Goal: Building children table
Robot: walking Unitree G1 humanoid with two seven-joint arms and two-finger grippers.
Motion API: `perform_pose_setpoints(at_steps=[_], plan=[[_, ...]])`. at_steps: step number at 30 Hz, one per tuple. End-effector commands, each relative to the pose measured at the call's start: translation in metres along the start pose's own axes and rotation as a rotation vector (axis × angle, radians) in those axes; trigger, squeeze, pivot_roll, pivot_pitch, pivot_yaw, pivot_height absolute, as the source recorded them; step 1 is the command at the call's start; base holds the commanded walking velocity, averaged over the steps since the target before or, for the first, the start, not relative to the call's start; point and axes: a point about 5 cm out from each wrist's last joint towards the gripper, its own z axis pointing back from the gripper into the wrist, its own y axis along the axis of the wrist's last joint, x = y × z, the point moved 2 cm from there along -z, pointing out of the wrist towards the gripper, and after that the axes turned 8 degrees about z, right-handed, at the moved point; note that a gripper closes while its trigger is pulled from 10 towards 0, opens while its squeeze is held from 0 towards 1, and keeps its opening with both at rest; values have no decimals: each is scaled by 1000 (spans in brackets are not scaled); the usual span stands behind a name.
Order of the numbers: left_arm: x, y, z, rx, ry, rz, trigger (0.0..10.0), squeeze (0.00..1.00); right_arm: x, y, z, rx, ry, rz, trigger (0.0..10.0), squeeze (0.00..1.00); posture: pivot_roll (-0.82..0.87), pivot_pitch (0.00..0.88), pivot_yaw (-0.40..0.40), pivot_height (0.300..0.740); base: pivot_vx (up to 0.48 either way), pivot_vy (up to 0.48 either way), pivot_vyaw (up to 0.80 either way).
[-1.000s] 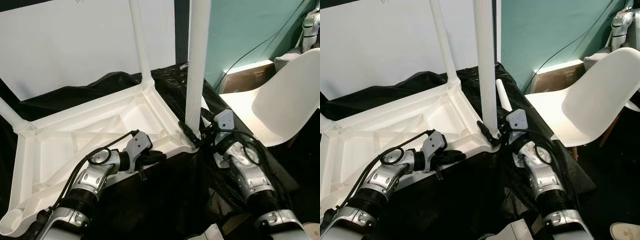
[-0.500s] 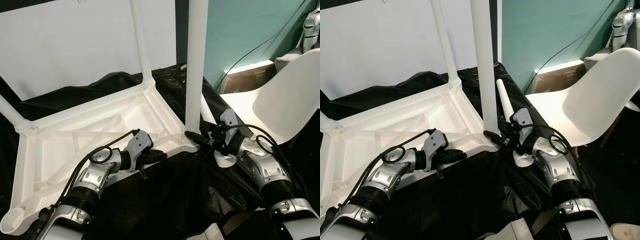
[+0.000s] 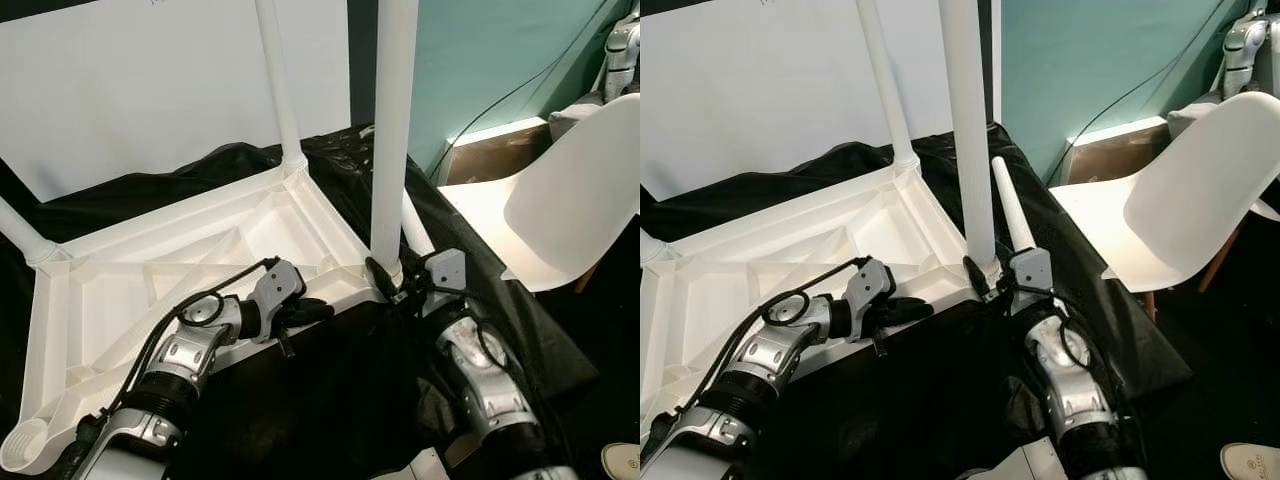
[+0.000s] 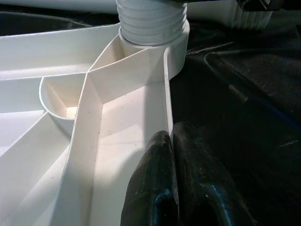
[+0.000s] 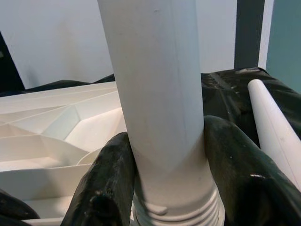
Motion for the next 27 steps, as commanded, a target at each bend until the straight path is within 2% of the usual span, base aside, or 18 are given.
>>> perform_pose_setpoints(at_steps=[1,2,3,5,6,8,9,12,13,15,21,24,25,26,27], plan=[[4,-20,1,-80,-7,40,10000,0,5,4,2,20,-62,6,0,0,-60,0,85,740,0,0,0],[4,-20,1,-80,-7,40,10000,0,5,4,2,20,-62,6,0,0,-60,0,85,740,0,0,0],[6,-22,1,-82,-9,44,10000,0,-2,1,2,6,-39,2,10000,0,-62,0,92,740,0,0,0],[7,-22,1,-82,-12,47,10000,0,-6,1,1,3,-21,-1,10000,0,-63,0,93,740,0,0,0],[7,-23,1,-82,-13,48,10000,0,-8,1,0,3,1,-13,10000,941,-68,0,95,740,0,0,0],[8,-23,0,-82,-14,49,10000,0,-10,2,0,4,6,-17,10000,941,-70,0,96,740,0,0,0],[8,-23,0,-83,-16,50,10000,0,-12,2,-3,4,59,-41,10000,1000,-74,0,98,740,0,0,0],[9,-23,-4,-81,-21,53,10000,0,-9,4,-7,11,163,-57,10000,1000,-81,0,104,740,0,0,0],[10,-23,-5,-80,-22,53,10000,0,-6,4,-9,15,204,-43,10000,0,-94,0,98,740,0,0,0],[12,-22,-7,-71,-34,56,10000,0,-1,8,-12,21,287,-27,10000,0,-102,0,94,740,0,0,0],[15,-24,-14,-77,-33,53,10000,0,16,12,-19,23,378,48,10000,0,-94,0,88,740,0,0,0],[21,-22,-17,-60,-59,61,10000,0,27,9,-23,-17,446,97,10000,0,-102,0,83,740,0,0,0],[21,-23,-17,-67,-60,59,10000,0,31,8,-24,-35,465,112,9020,0,-96,0,77,740,0,0,0],[21,-23,-17,-67,-60,59,10000,0,31,8,-24,-35,465,112,9020,0,-96,0,77,740,0,0,0],[20,-24,-16,-74,-58,55,10000,0,34,7,-25,-46,474,119,3490,0,-94,0,76,740,0,0,0]])
